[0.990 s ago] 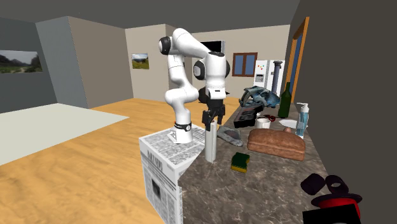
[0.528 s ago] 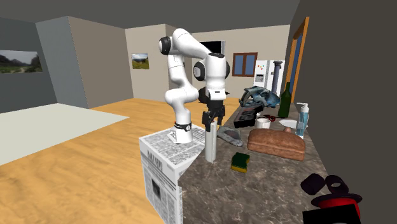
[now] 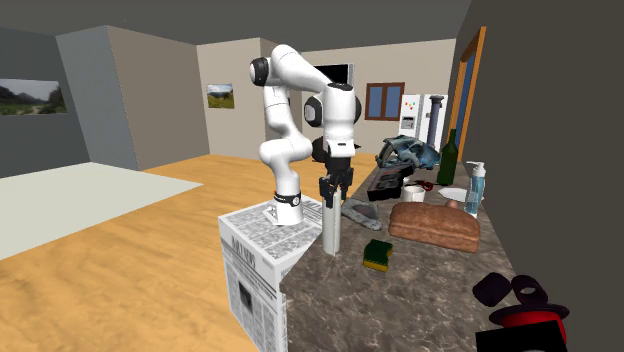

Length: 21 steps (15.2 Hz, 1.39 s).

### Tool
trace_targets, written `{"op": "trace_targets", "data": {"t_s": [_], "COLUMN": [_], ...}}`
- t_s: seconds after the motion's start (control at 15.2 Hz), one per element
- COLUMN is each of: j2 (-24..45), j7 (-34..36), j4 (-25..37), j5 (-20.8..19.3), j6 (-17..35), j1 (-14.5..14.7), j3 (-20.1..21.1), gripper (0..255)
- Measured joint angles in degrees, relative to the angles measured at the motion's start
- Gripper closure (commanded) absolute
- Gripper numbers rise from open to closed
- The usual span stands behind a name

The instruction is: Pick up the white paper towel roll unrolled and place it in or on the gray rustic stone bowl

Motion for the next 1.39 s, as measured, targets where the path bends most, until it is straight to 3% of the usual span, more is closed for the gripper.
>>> {"op": "trace_targets", "data": {"t_s": [0.33,1.39], "j2": [-0.3,-3.9], "j7": [0.0,0.6], "j4": [0.6,10.1], "j5": [0.0,-0.1], "j6": [-1.0,-14.1], "j1": [0.0,0.0], "j3": [0.0,0.7], "gripper": [255,255]}}
